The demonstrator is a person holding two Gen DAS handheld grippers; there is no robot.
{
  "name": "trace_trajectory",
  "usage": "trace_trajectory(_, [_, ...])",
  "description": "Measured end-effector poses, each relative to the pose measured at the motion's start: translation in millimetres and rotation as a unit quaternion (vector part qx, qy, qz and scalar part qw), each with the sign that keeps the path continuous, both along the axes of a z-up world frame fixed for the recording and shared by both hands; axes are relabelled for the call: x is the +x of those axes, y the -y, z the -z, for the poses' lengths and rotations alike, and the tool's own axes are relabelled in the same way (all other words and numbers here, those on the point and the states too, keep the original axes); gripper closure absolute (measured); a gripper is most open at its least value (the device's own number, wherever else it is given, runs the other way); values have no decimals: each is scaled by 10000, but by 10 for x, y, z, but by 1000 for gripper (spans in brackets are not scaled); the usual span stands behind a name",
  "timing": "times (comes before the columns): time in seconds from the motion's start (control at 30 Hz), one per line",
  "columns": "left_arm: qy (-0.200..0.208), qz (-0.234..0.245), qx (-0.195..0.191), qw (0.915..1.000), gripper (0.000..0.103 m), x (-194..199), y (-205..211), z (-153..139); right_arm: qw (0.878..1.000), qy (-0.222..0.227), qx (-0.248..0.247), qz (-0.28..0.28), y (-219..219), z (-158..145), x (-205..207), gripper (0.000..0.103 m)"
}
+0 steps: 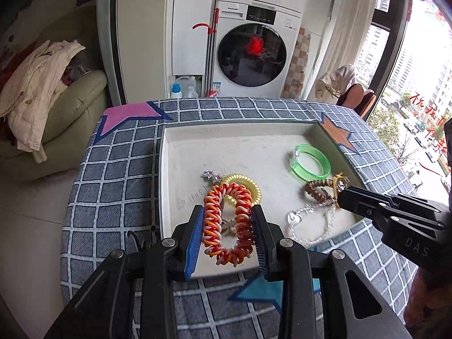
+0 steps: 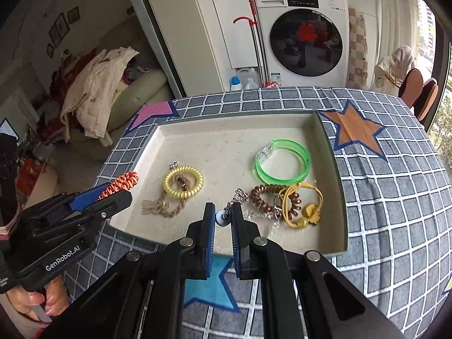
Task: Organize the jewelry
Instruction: 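Carry the orange-white coil bracelet and silver charm into the tray and open both tools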
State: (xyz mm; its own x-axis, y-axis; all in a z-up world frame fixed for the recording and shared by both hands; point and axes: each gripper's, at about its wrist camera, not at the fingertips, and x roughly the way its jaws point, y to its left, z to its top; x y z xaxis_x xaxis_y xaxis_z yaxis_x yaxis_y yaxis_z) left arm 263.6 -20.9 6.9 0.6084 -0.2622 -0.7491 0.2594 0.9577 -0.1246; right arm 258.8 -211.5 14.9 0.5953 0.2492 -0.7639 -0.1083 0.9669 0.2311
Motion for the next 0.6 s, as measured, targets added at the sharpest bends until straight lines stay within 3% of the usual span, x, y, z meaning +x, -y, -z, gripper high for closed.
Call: trace_trajectory(0.6, [-133, -69, 207, 9997, 49, 248, 70, 281, 9997, -165, -80, 181, 179, 255, 256, 91])
